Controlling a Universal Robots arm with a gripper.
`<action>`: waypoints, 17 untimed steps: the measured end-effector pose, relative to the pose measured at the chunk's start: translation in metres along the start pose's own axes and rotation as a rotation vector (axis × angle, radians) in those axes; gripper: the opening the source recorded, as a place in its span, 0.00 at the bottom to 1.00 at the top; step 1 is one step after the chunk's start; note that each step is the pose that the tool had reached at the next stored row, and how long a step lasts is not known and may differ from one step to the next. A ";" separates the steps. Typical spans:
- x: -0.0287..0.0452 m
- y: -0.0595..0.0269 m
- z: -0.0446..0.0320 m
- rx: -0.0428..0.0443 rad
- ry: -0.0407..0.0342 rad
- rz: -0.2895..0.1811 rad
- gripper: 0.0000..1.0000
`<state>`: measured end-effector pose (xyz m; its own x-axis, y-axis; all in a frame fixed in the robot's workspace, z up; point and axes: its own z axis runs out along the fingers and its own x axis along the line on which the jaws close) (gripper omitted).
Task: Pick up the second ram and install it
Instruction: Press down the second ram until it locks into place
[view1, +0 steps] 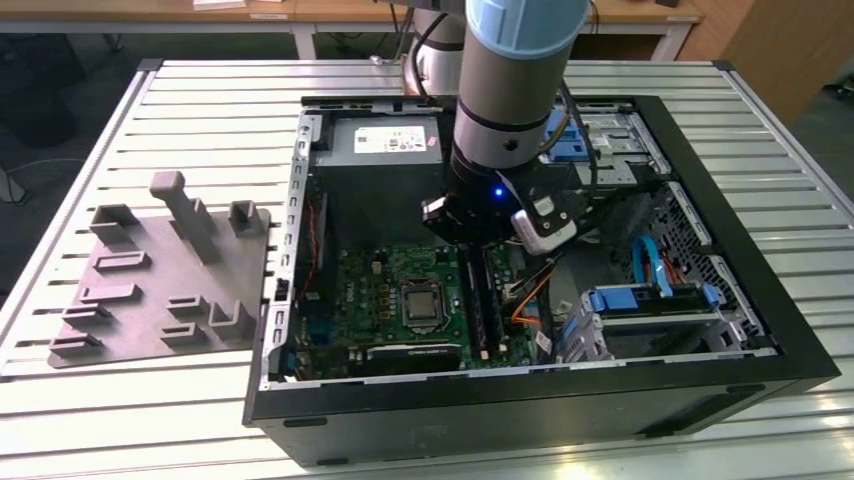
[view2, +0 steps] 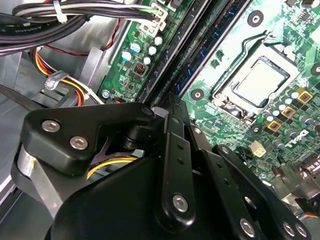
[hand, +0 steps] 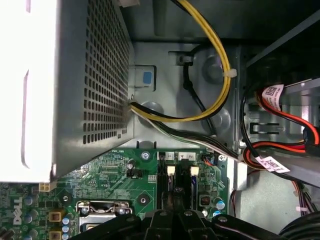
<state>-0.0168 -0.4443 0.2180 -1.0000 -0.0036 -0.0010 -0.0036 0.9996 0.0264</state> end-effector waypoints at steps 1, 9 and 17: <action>-0.0001 0.0002 -0.0012 -0.0012 -0.0005 0.000 0.11; 0.0000 -0.0093 -0.0149 0.0033 0.0000 0.000 0.11; 0.0002 -0.0447 -0.0135 0.0045 0.0000 0.000 0.11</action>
<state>-0.0168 -0.4893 0.2303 -1.0000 -0.0037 -0.0011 -0.0037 0.9998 0.0219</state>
